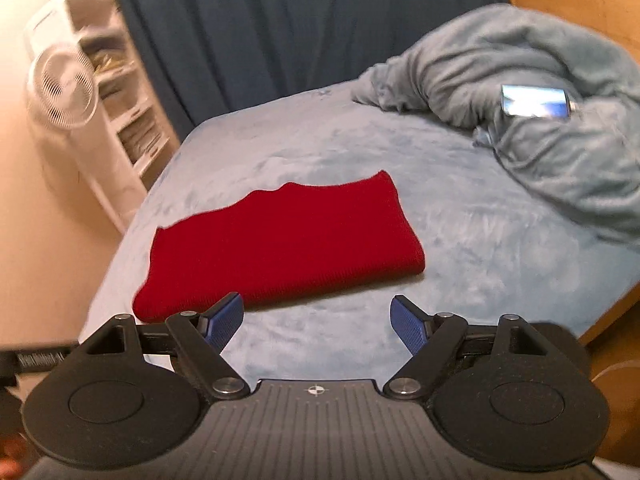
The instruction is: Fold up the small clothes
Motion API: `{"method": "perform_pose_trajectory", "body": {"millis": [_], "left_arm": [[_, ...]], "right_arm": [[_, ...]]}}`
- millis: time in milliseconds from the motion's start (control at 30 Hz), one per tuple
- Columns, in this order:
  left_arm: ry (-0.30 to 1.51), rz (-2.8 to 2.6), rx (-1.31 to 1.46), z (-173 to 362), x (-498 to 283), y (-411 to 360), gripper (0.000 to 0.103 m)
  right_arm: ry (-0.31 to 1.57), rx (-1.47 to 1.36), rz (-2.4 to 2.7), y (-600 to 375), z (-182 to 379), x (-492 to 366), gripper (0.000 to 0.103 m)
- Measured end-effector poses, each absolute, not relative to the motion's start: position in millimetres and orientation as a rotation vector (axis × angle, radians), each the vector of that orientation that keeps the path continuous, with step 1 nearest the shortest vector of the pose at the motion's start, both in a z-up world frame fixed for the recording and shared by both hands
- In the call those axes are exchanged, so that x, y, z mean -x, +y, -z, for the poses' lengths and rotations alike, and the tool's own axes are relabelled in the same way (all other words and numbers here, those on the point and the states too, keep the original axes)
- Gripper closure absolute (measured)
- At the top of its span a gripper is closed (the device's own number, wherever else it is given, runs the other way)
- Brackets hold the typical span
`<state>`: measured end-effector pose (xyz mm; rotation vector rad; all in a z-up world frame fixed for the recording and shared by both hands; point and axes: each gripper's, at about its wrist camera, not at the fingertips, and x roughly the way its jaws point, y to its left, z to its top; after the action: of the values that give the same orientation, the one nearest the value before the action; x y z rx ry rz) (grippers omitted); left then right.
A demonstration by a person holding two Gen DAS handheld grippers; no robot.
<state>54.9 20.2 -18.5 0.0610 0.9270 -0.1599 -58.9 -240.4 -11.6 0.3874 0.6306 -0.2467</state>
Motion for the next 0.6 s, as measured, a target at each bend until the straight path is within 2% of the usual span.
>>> {"method": "perform_pose_trajectory", "body": {"millis": [600], "left_arm": [[0.876, 0.15, -0.063, 1, -40, 25, 0.0]], "right_arm": [[0.595, -0.329, 0.229, -229, 0, 71, 0.02]]}}
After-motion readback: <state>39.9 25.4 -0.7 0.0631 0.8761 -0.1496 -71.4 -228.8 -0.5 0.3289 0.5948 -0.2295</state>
